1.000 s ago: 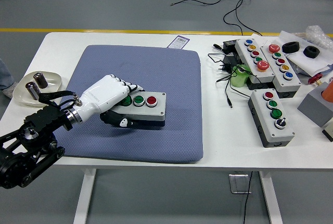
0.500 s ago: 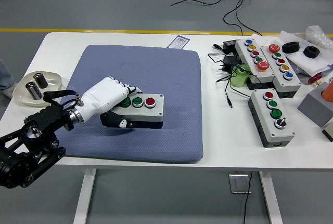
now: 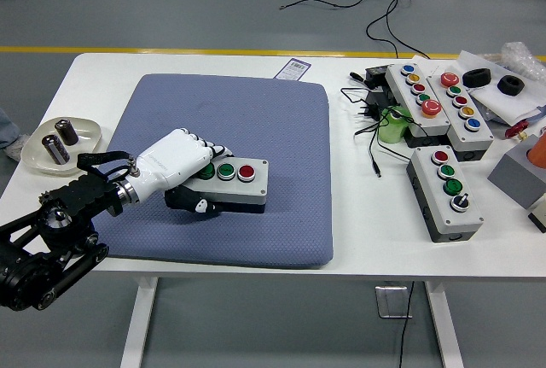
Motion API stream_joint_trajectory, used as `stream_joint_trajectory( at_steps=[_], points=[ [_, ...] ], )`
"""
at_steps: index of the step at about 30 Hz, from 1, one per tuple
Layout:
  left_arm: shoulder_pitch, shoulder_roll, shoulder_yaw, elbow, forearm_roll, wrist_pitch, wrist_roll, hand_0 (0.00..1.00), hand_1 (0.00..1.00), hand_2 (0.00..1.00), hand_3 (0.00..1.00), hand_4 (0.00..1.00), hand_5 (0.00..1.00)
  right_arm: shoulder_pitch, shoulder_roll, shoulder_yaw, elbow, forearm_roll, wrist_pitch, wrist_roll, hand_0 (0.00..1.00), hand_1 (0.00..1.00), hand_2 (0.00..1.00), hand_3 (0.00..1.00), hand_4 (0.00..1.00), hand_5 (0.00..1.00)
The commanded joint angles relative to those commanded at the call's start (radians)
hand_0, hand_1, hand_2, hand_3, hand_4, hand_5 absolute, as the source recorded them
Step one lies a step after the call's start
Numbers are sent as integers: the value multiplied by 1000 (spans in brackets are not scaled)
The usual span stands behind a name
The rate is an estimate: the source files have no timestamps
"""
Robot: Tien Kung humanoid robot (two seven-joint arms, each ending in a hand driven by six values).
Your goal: Pick up the button,place it on the desk,press the button,press the button
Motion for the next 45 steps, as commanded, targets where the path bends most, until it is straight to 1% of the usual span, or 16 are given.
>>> stream_joint_trajectory(
  at_steps=[3, 4, 9, 10, 15, 16, 21, 27, 30, 33, 34, 37, 39, 40, 42, 45],
  points=[
    [3, 1, -4, -3, -7, -7, 14, 422, 545, 554, 553, 841, 450, 0, 0, 0, 0, -2, 1, 0, 517, 658, 707, 624, 306, 153],
    [4, 2, -6, -5, -7, -5, 18, 754, 775, 822, 696, 898, 510, 0, 0, 1, 0, -2, 1, 0, 515, 659, 706, 624, 306, 152],
    [11, 6, -26, -23, -22, -30, 28, 754, 775, 822, 696, 898, 510, 0, 0, 3, 0, -4, 0, 1, 515, 659, 706, 624, 306, 152],
    [13, 7, -30, -29, -26, -39, 29, 926, 919, 958, 803, 929, 529, 0, 0, 4, 0, -4, 0, 1, 515, 659, 706, 624, 306, 153],
    [36, 15, -71, -88, -56, -73, 36, 926, 919, 958, 803, 929, 529, 0, 0, 8, 0, -7, 0, 2, 515, 659, 706, 624, 306, 153],
    [40, 16, -80, -101, -59, -82, 39, 998, 982, 998, 914, 919, 518, 0, 1, 9, 0, -7, 0, 2, 518, 658, 706, 624, 305, 154],
    [67, 25, -127, -186, -85, -128, 55, 998, 982, 998, 914, 919, 518, 1, 1, 11, 0, -9, 0, 2, 518, 658, 706, 624, 305, 154],
    [79, 33, -147, -243, -104, -194, 77, 998, 993, 998, 941, 938, 543, 2, 0, 13, 0, -13, 1, 2, 516, 658, 707, 624, 305, 154],
    [111, 32, -187, -297, -178, -137, 84, 998, 998, 998, 982, 937, 542, 2, 0, 13, 0, -12, 1, 3, 516, 658, 706, 624, 305, 154],
    [145, 32, -223, -369, -258, -15, 73, 998, 998, 998, 982, 937, 542, 2, 0, 11, 0, -8, 0, 3, 516, 658, 706, 624, 305, 154],
    [151, 33, -231, -392, -268, 24, 75, 233, 396, 442, 712, 822, 793, 2, 0, 11, 0, -7, 0, 3, 516, 658, 706, 623, 305, 154],
    [165, 41, -248, -468, -256, 152, 113, 233, 396, 442, 712, 822, 793, 1, 0, 13, 0, -10, 1, 3, 516, 658, 706, 623, 305, 154],
    [172, 46, -257, -505, -248, 177, 153, 233, 396, 442, 712, 822, 793, 1, 0, 14, 0, -11, 1, 4, 516, 658, 706, 623, 305, 154],
    [175, 49, -259, -520, -253, 164, 177, 2, 6, 66, 618, 742, 977, 0, 0, 14, 0, -12, 2, 4, 515, 658, 706, 624, 305, 155],
    [180, 53, -260, -537, -258, 136, 208, 2, 6, 66, 618, 742, 977, 0, 0, 14, 0, -12, 1, 3, 515, 658, 706, 624, 305, 155],
    [187, 62, -260, -558, -261, 58, 258, 2, 6, 66, 618, 742, 977, 0, 1, 16, 0, -13, 1, 3, 515, 658, 706, 624, 305, 155]
  ],
)
